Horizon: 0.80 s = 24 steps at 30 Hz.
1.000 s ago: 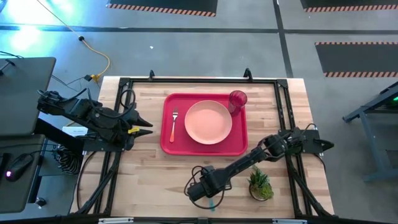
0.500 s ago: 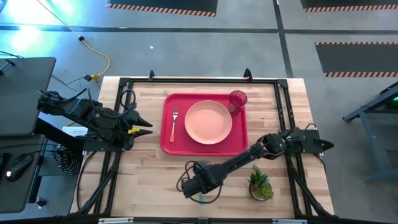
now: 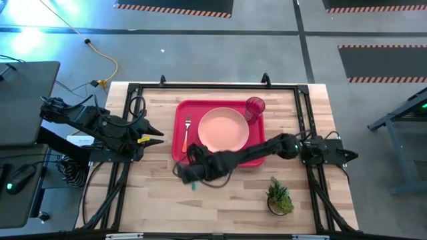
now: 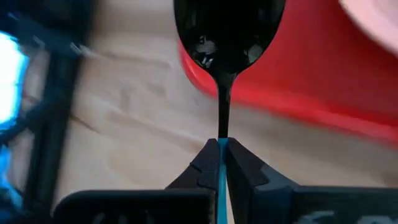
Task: Pick and place plate/cup/fork/spoon on tray
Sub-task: Put the spoon on the tray to the right of the fork
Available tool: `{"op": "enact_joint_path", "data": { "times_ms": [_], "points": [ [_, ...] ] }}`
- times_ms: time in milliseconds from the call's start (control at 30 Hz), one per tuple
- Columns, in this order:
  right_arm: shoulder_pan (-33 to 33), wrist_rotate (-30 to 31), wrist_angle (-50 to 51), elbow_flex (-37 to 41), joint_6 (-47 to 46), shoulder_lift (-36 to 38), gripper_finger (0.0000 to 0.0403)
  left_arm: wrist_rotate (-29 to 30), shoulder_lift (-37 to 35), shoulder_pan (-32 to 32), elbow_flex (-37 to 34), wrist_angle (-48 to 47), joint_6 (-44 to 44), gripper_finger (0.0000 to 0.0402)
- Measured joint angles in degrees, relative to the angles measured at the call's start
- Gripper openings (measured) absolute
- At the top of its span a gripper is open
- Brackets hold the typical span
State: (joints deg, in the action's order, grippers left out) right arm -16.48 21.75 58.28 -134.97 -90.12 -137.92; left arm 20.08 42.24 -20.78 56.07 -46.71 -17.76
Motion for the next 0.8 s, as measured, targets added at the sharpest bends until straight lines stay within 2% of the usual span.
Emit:
{"op": "enact_joint_path", "data": {
  "times_ms": [333,567,800],
  "points": [
    [9.1,-0.5,-11.0,0.0,15.3,0.5,0.0,0.1,-3.7,0.0,0.0,0.0,-1.4,0.0115],
    [14.5,-3.5,-11.3,0.0,19.3,0.5,0.0,0.1,-6.7,0.0,0.0,-0.1,-0.6,0.0115],
    [18.5,-6.0,-9.8,0.0,19.3,0.5,0.0,0.3,-8.0,0.0,0.0,-0.4,-0.5,0.0115]
  ]
}}
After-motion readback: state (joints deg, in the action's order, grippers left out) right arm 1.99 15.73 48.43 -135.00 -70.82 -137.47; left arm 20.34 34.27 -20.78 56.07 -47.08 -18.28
